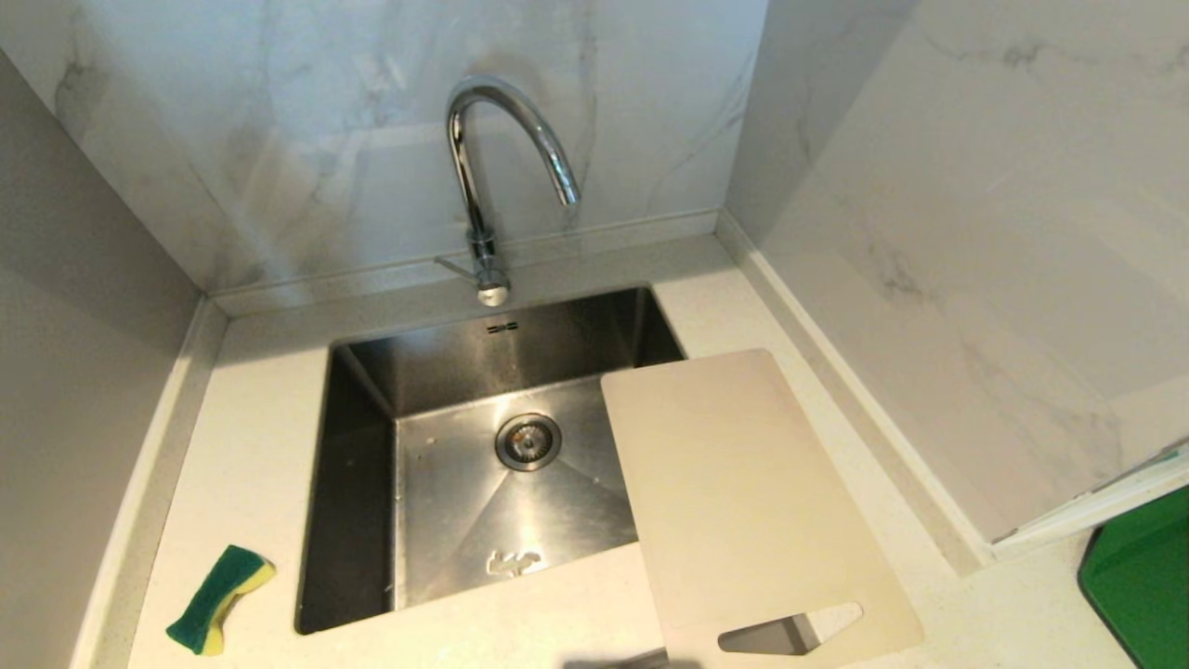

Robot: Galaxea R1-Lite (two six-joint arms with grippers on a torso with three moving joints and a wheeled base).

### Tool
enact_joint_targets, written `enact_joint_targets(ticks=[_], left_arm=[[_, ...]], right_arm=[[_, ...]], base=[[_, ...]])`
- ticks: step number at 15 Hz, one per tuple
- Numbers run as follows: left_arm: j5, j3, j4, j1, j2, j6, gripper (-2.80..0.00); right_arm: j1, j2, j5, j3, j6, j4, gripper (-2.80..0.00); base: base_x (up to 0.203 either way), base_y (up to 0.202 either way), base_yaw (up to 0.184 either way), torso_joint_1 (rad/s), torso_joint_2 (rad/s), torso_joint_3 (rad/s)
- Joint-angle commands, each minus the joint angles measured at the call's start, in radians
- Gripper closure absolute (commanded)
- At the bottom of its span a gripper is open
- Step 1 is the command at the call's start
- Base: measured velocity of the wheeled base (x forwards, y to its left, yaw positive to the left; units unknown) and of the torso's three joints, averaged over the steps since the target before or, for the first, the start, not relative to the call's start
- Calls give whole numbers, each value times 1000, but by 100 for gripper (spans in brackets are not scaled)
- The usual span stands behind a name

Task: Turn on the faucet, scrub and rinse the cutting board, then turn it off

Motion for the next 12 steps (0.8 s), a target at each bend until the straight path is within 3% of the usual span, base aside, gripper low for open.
enact_joint_targets(ticks=[1, 12], left_arm=[[1, 3, 0, 0, -4, -2, 0], [1, 3, -2, 0, -4, -5, 0]], right_arm=[[0, 0, 0, 2, 5, 0, 0], [-1, 0, -3, 2, 10, 0, 0]], base=[[0, 0, 0, 0, 0, 0], [0, 0, 0, 0, 0, 0]])
